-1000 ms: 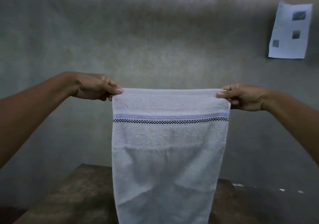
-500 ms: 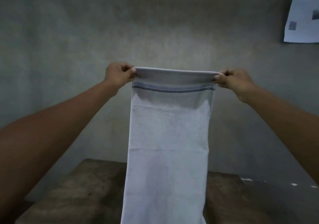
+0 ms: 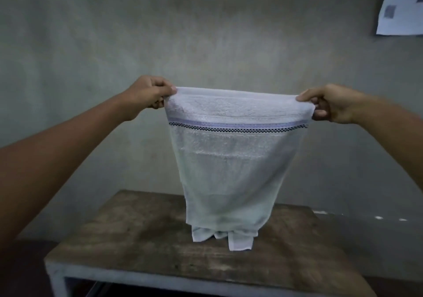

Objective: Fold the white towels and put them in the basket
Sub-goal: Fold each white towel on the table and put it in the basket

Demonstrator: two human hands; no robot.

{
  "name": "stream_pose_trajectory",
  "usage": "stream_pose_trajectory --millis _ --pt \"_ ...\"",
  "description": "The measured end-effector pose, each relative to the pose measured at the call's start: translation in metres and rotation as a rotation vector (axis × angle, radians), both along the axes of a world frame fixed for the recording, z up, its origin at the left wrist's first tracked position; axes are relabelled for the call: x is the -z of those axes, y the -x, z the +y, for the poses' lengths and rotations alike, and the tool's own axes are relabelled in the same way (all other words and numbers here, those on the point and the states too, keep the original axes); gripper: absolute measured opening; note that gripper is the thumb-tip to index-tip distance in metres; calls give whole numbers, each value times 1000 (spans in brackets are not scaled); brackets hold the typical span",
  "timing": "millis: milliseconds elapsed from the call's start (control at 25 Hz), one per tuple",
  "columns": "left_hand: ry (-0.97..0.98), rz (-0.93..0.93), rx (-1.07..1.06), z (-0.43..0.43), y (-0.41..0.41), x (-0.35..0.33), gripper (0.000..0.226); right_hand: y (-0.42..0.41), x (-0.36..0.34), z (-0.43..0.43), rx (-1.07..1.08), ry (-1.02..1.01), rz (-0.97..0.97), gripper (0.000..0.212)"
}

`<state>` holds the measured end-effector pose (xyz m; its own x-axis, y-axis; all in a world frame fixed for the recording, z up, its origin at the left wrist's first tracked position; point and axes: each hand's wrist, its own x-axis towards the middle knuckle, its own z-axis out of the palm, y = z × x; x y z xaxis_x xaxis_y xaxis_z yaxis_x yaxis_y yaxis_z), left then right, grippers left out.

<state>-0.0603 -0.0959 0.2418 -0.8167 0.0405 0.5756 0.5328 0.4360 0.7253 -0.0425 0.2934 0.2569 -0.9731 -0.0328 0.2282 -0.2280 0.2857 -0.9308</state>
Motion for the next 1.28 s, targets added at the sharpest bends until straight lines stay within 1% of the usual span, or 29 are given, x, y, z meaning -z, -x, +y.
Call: stream_pose_trajectory --millis 80,200,280,360,400,480,560,640,800,880,960,1000,1120,1200,1280 --pt "70 -180 55 -2 -4 28 13 -3 28 4 -56 -44 -103 21" --pt "308 -382 93 -3 2 101 14 6 103 6 -103 -246 -254 23" --pt "451 -445 96 0 12 167 13 19 170 7 -117 -392 -333 18" --pt "513 -485 87 5 22 240 11 29 238 6 -111 -515 -384 14" --pt "515 -511 77 7 27 274 12 31 270 5 -112 -542 -415 13" --pt "525 -572 41 11 39 338 15 33 331 5 -113 -474 -512 13" --pt "547 -581 17 16 50 382 12 36 375 7 -80 -370 -560 15" --pt "487 -551 2 21 61 403 11 49 390 11 -54 -396 -529 15" --pt "405 -468 -16 30 84 418 15 86 389 9 36 -493 -395 13" --pt "358 -370 -43 35 98 426 15 103 396 3 105 -569 -351 10" --pt "396 -232 -102 39 114 429 21 118 407 -4 149 -558 -305 11" --pt "413 -204 -115 41 124 428 23 125 410 -8 170 -529 -282 11" --pt "386 -253 -82 47 147 430 22 136 415 -18 195 -462 -253 13" --pt "345 -345 -51 43 157 437 16 138 423 -19 161 -476 -282 12" --pt "384 -422 -39 39 158 440 12 139 428 -15 129 -528 -329 10"
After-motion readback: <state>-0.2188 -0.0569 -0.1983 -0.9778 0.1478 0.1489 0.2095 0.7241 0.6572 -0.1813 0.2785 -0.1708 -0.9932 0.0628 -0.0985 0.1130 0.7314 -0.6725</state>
